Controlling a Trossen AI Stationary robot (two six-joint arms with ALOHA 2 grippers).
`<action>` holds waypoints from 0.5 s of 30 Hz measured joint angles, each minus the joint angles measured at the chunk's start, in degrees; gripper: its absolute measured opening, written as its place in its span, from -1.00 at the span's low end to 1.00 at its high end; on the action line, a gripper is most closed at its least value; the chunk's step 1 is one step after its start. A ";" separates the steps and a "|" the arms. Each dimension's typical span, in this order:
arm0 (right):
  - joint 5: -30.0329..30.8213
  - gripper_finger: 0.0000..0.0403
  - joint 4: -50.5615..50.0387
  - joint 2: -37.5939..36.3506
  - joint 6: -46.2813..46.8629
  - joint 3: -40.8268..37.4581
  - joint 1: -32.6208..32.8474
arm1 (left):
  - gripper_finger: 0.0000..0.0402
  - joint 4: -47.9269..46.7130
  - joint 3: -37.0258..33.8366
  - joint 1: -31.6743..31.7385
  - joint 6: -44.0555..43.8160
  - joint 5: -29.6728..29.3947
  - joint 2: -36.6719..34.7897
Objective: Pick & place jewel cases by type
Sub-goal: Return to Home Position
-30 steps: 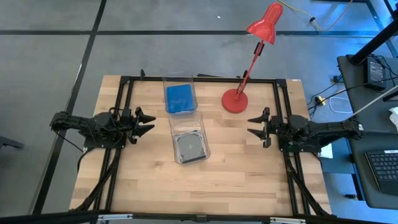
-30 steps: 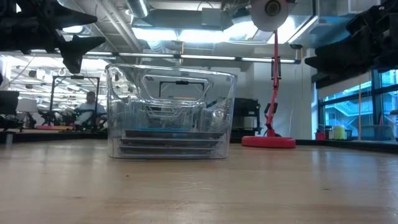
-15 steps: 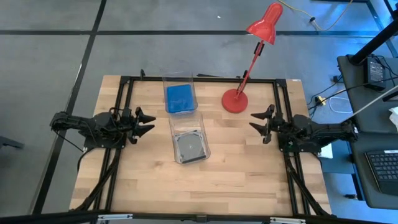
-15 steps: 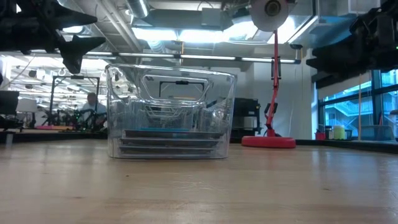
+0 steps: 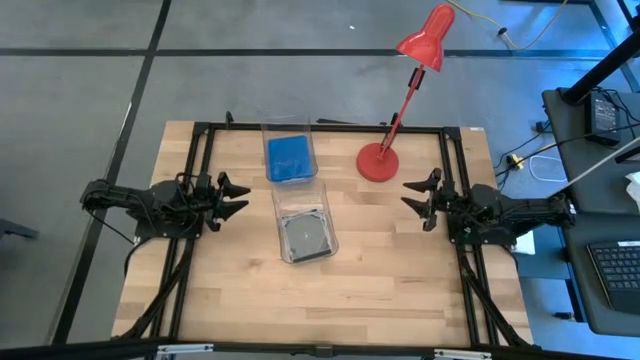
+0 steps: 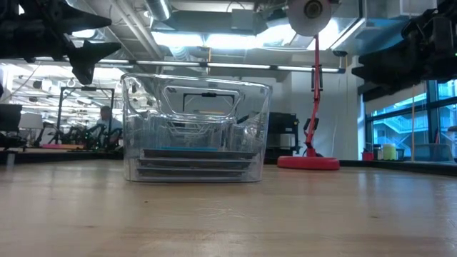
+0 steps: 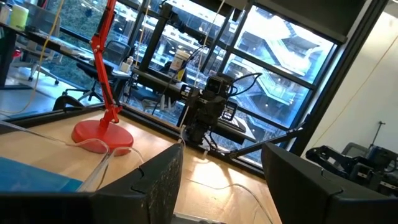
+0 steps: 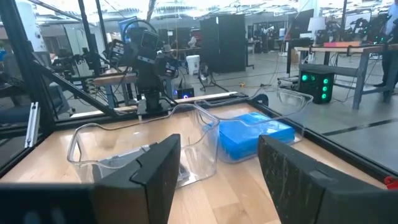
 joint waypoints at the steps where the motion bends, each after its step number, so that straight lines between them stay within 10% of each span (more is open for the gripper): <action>1: 0.00 0.08 0.00 0.00 -0.02 0.00 0.00 | 0.07 0.00 -0.01 0.00 0.01 0.00 0.00; 15: -0.01 0.08 0.02 0.00 -0.04 0.00 0.02 | 0.06 0.00 0.00 -0.01 0.01 0.00 0.02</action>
